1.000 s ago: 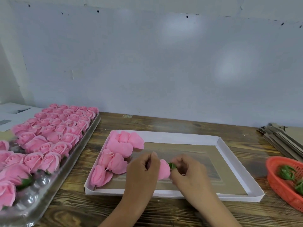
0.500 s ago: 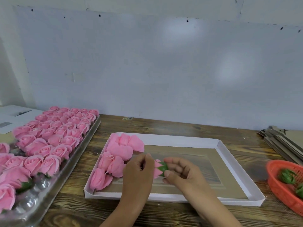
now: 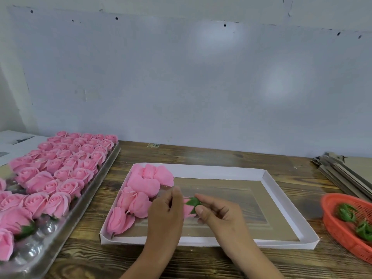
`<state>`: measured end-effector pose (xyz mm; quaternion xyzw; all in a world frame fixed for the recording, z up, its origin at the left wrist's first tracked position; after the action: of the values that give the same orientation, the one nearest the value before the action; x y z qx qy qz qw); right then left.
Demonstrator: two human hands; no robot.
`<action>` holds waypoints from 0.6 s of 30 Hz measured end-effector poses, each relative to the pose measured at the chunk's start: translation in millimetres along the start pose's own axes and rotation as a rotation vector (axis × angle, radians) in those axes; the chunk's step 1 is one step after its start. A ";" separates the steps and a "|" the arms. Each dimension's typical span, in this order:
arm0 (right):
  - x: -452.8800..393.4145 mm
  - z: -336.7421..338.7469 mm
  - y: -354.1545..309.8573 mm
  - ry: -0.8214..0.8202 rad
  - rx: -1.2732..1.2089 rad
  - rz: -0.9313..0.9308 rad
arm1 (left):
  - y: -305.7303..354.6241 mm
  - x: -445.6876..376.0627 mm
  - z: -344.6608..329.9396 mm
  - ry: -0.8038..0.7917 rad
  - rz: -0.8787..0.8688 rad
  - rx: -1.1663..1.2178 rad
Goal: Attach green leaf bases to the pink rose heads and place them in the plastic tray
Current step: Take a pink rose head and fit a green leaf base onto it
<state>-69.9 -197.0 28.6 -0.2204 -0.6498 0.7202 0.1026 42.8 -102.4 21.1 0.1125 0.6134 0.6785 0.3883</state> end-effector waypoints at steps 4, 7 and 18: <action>0.7 -1.8 4.8 0.030 -0.062 0.045 | -1.5 0.0 -0.2 0.008 0.006 -0.015; 2.9 -2.6 5.5 0.013 0.001 0.073 | -4.9 -1.5 0.3 -0.007 0.040 -0.014; 2.0 -3.1 3.2 0.025 -0.023 0.062 | -3.9 -2.1 -0.8 -0.017 0.062 0.042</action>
<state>-69.8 -193.8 25.0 -0.2507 -0.6494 0.7128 0.0860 45.2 -104.6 18.0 0.1454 0.6204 0.6762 0.3697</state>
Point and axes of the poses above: each hand's wrist, its own x-axis away from the middle knuckle, its own z-axis out of the back of the hand, y = z × x, the point moved 4 cm from there along -x, towards the middle knuckle, and after that the axes turned 15 degrees about -y, right-handed, at the moved point
